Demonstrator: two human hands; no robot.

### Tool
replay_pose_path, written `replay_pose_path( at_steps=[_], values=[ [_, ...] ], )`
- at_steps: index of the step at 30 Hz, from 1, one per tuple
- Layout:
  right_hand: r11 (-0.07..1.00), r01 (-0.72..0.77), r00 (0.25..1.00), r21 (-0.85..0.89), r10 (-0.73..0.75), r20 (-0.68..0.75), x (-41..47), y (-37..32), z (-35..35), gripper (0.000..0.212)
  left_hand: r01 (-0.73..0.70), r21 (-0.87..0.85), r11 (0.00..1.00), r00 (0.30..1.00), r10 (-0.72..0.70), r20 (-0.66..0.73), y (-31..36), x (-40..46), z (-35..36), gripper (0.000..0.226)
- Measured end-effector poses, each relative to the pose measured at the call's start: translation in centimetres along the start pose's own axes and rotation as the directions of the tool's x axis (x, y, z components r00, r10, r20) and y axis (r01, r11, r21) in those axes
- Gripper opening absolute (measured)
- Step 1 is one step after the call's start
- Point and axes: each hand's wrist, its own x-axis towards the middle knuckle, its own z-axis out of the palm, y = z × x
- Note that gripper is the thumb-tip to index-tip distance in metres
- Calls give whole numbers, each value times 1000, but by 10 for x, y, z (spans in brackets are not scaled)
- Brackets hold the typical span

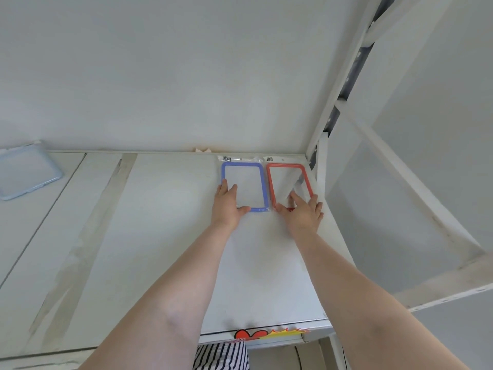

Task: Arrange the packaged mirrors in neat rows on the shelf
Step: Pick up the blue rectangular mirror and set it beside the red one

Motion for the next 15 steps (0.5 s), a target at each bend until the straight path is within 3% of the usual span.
replay_pose_path(
  at_steps=[9,15],
  values=[
    [1000,-4,999,15,4,-50,-1,-1,-6,64,14,115,993,1000,-13,-9,2,-6,-8,79],
    [994,107,987,10,-105,-121,-24,-16,-23,48,-11,150,989,1000,14,-23,13,-27,-36,62]
  ],
)
